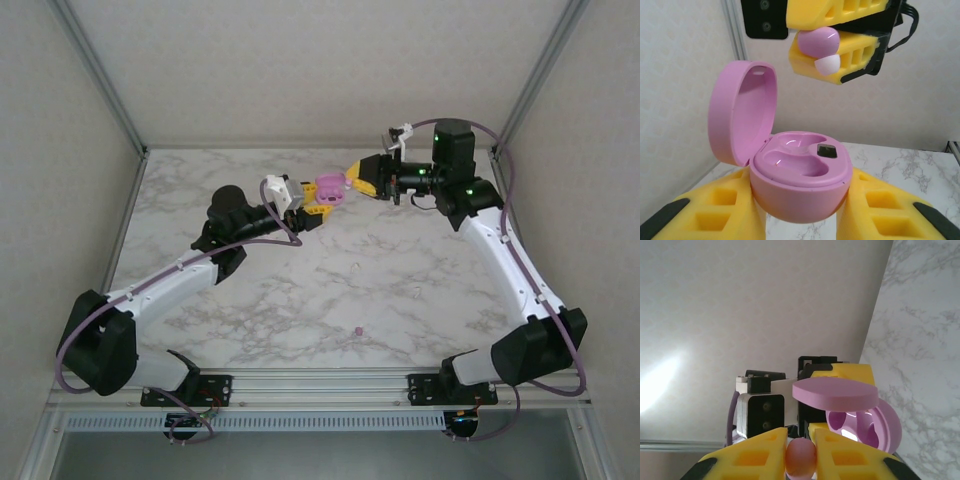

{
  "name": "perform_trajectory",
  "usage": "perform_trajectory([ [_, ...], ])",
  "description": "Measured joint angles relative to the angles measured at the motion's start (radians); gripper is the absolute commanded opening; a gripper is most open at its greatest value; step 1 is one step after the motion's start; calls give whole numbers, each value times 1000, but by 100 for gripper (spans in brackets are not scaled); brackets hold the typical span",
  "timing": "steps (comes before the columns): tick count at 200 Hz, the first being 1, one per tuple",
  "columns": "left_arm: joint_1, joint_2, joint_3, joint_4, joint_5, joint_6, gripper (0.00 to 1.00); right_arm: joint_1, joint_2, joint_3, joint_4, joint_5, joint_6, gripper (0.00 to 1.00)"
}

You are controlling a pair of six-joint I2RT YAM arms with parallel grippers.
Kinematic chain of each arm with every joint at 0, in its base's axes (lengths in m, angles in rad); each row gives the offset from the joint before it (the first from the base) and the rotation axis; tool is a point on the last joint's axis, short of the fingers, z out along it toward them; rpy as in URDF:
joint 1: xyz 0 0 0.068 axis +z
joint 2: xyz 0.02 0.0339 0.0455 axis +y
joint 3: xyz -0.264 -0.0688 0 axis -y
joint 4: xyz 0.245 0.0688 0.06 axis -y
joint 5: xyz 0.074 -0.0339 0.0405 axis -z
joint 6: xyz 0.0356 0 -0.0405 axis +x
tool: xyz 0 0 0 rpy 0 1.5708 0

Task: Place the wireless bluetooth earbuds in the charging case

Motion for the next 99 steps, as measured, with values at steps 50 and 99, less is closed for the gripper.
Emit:
perform_trajectory([
  [50,0,23,21,2,2,-12,22,63,-13,0,-32,85,-78,20],
  [99,0,30,23,2,2,-19,22,103,-13,0,-56,167,-113,19],
])
